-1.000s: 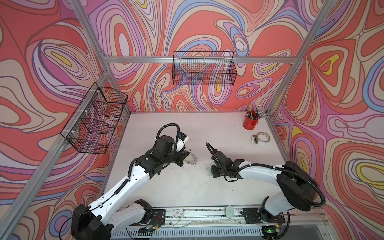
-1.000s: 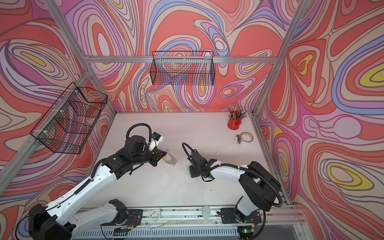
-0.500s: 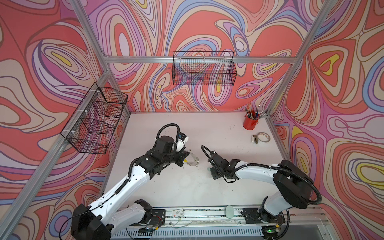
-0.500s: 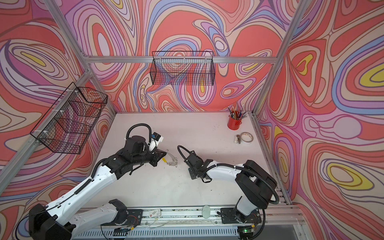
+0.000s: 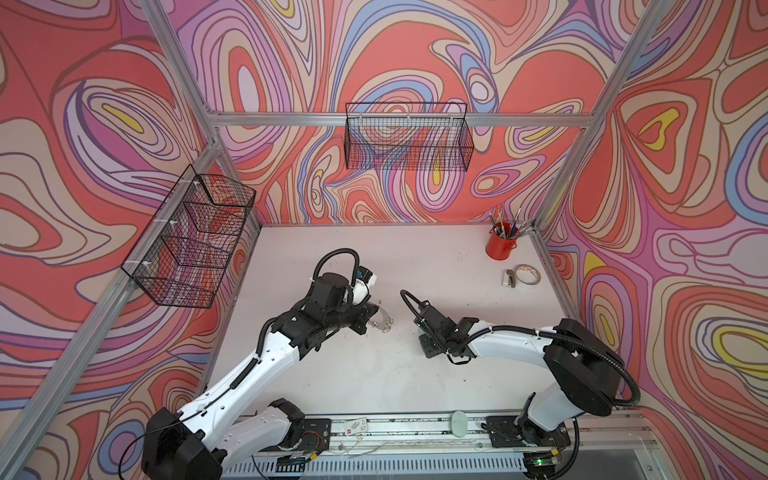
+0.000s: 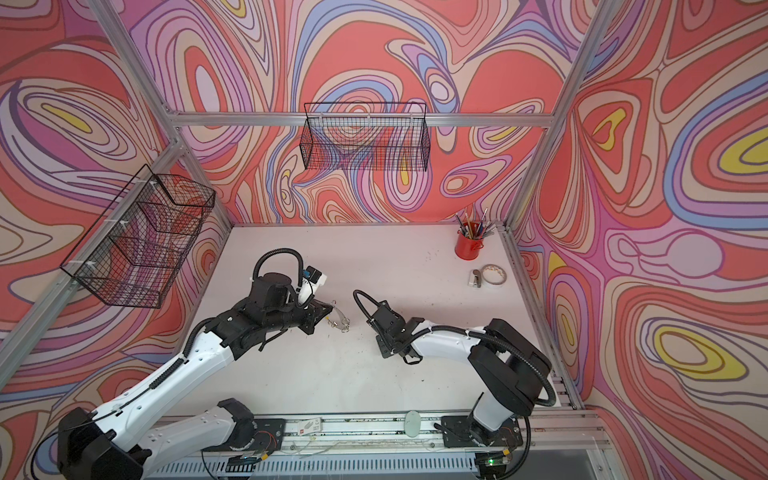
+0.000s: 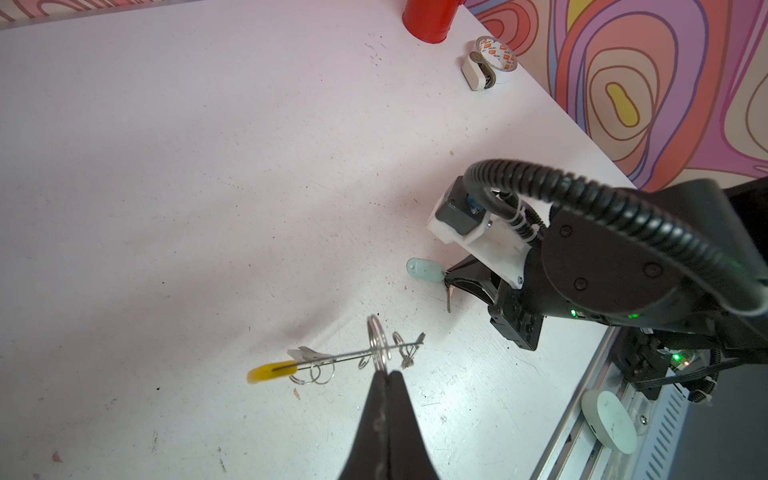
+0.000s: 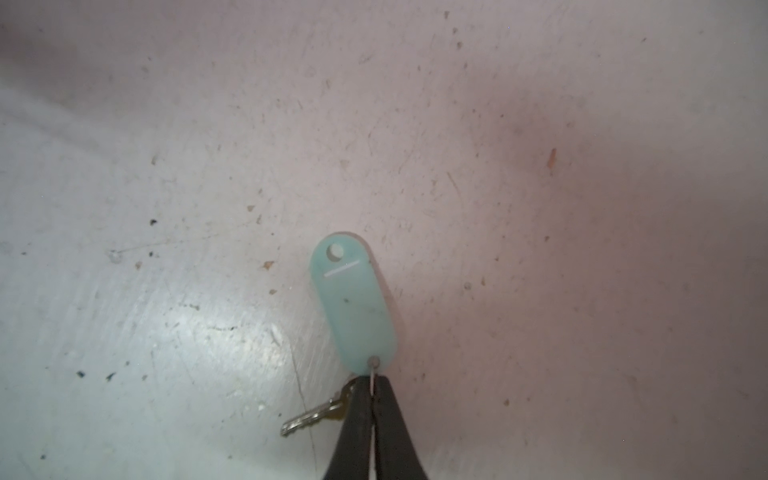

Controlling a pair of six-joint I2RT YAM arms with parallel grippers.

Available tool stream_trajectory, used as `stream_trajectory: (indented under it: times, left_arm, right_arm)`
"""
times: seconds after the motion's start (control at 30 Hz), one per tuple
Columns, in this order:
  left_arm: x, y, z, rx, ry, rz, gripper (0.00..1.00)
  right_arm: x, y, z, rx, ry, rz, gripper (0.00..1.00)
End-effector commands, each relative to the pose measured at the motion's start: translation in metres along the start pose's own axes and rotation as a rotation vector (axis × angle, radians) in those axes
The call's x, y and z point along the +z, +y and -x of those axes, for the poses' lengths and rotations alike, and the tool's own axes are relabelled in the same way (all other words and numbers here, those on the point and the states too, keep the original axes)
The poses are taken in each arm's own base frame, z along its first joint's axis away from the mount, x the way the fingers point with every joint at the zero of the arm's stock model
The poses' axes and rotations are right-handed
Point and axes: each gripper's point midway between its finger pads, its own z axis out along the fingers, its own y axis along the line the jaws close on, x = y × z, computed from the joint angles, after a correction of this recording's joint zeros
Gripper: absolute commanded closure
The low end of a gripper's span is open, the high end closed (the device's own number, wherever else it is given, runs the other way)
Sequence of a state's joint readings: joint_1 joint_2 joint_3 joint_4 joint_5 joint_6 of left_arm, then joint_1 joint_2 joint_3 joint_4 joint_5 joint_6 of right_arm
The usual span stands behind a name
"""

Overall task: Put the keys on the keyring
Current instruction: 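Lift the mint-tagged key and carry it toward the hoop in the left gripper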

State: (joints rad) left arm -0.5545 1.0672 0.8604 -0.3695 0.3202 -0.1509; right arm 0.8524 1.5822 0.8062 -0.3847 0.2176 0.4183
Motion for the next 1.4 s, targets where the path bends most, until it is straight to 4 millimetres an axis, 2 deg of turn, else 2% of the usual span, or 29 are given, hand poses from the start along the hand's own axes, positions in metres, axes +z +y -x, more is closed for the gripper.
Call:
stream_trajectory:
  times: [0.0,0.17,0.37,0.47,0.57,0.97,1.17,1.37]
  left_arm:
    - [-0.006,0.001,0.007,0.008,-0.03,0.004,1.0]
    - [-0.006,-0.001,0.006,0.021,-0.021,-0.005,1.0]
    - [-0.008,-0.007,0.005,0.053,-0.011,-0.039,1.0]
    - [-0.008,-0.012,0.004,0.06,-0.002,-0.065,1.0]
    - [-0.007,-0.014,0.002,0.062,0.017,-0.081,1.0]
    - [-0.004,-0.036,-0.002,0.138,0.06,-0.21,1.0]
    - [0.004,-0.051,-0.006,0.195,0.092,-0.261,1.0]
    - [0.01,-0.069,-0.01,0.248,0.125,-0.33,1.0]
  right_arm:
    - [-0.015,0.009,0.006,0.049,-0.028,0.073,1.0]
    - [-0.026,0.013,0.009,0.126,-0.091,0.238,1.0]
    - [-0.057,0.024,0.027,0.083,-0.278,0.406,1.0]
    - [-0.076,0.019,0.036,0.065,-0.424,0.45,1.0]
    - [-0.085,0.01,0.04,0.077,-0.494,0.481,1.0]
    - [-0.143,0.039,0.047,-0.239,-0.8,0.672,1.0]
    - [-0.157,0.052,0.055,-0.336,-0.852,0.724,1.0]
    - [-0.161,0.059,0.068,-0.389,-0.835,0.72,1.0]
